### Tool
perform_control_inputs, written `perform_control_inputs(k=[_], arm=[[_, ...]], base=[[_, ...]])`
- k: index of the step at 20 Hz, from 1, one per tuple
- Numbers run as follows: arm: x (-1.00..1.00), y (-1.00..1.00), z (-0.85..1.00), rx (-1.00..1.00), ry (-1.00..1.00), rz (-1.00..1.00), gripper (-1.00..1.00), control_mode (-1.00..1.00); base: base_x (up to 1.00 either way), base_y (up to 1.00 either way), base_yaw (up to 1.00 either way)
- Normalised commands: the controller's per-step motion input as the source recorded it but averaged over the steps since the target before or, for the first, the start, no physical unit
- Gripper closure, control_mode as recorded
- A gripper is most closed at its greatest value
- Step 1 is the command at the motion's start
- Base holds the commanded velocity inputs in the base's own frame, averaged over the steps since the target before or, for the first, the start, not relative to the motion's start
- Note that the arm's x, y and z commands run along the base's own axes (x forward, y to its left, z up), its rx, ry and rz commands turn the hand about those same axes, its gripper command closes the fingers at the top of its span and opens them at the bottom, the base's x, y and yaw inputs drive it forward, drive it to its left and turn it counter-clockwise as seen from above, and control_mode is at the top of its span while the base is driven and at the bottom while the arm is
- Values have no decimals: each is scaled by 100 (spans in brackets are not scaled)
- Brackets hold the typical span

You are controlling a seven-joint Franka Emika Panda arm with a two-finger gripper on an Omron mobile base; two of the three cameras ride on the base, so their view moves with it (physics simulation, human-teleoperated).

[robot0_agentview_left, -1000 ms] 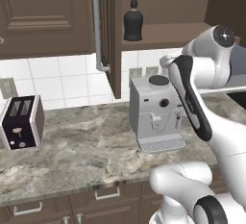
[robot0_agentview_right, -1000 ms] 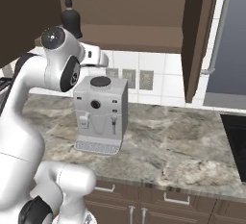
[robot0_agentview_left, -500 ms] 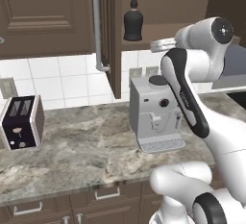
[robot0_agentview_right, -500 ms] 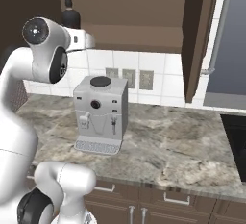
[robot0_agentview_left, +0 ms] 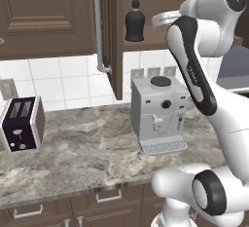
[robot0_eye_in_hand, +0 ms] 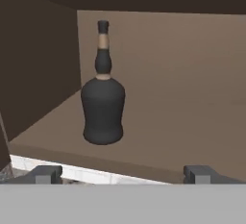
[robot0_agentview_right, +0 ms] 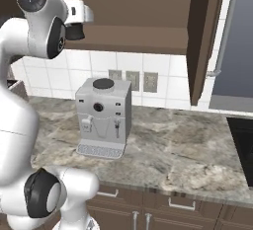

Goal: Get the candle and the liquor from the cabinet and move them to the dining counter.

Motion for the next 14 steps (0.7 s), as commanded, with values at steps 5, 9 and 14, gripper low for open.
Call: perform_control_inputs(k=[5,9,14], arm=[[12,42,27,0,0,5,-100,-100],[29,53,3,0,5,1,-100,-100],[40,2,0,0,0,4,-100,-100]], base=[[0,0,0],[0,0,0],[0,0,0]])
